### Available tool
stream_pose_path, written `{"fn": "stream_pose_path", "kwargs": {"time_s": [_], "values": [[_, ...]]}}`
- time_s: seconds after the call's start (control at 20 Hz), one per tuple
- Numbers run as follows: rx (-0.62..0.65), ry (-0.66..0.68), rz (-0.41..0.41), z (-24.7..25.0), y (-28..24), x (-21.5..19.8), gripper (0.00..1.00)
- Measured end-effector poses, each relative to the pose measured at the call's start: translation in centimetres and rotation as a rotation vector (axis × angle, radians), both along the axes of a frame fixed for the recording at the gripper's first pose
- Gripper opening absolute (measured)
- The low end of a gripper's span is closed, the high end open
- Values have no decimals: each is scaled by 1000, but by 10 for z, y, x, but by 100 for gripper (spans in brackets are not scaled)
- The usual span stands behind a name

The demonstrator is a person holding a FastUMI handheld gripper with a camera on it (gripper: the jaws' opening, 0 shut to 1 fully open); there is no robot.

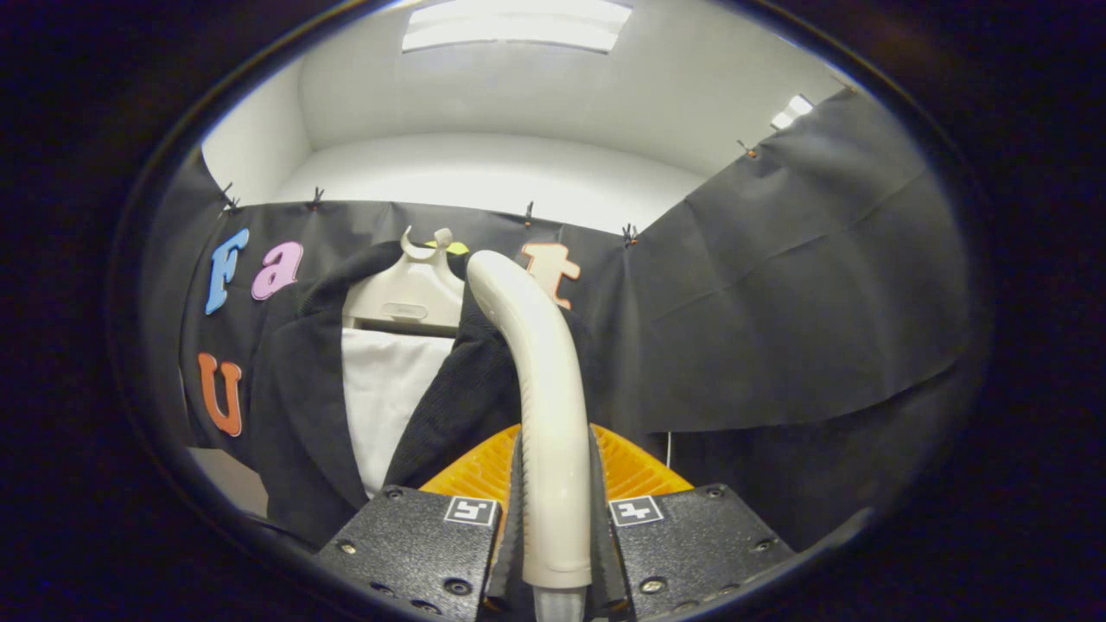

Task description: Iron the clothes twice with a garment steamer, once on the left side and once on the right side.

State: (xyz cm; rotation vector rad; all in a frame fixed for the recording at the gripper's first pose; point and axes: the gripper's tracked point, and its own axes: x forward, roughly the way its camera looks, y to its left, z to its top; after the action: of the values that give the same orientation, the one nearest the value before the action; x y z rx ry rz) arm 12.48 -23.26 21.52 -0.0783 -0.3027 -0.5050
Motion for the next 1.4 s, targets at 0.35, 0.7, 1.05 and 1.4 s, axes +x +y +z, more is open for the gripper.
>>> {"fn": "stream_pose_path", "kwargs": {"time_s": [0.35, 0.7, 1.05, 1.4], "values": [[-23, 66, -26, -35, 7, -10, 34], [-12, 130, -64, -68, 13, -25, 34], [-10, 211, -101, -110, 12, -42, 34], [12, 290, -157, -163, -1, -56, 34]]}}
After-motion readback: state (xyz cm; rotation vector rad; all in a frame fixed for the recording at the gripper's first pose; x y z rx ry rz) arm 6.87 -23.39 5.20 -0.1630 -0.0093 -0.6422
